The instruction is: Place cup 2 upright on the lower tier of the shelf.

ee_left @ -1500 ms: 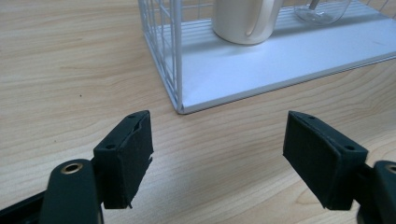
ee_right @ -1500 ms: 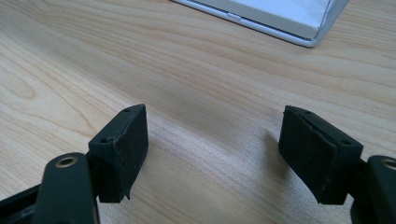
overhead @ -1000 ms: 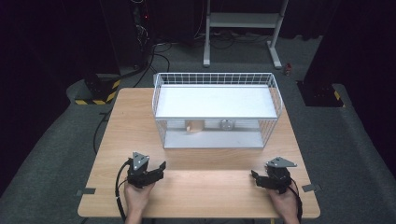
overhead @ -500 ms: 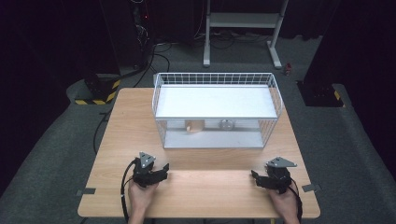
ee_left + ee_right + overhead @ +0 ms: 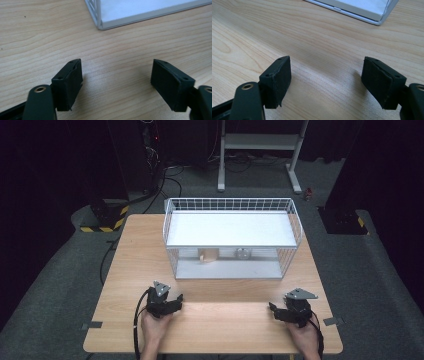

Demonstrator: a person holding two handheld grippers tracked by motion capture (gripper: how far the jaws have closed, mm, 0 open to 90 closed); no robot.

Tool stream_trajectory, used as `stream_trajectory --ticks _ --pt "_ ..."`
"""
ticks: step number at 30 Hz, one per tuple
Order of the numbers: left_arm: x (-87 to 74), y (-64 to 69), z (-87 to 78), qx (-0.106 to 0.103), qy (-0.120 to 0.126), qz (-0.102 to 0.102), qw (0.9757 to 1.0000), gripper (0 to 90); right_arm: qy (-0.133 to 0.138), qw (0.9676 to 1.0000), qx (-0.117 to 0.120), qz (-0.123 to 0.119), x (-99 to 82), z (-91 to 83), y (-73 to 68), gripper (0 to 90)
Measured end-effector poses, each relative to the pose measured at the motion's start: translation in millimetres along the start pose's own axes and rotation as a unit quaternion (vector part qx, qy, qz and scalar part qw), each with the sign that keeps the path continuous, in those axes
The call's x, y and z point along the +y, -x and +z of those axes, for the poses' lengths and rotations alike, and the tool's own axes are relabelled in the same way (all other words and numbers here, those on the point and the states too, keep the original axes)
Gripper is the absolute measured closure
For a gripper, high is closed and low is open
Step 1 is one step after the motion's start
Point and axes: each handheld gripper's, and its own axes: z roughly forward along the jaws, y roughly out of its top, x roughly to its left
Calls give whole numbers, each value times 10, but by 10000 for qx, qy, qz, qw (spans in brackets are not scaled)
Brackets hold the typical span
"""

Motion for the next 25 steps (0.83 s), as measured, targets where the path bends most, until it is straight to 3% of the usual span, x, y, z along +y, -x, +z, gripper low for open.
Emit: stream_trajectory --ticks 25 --pt "12 -7 15 -30 -36 53 10000 228 -6 10000 -19 13 5 5 4 241"
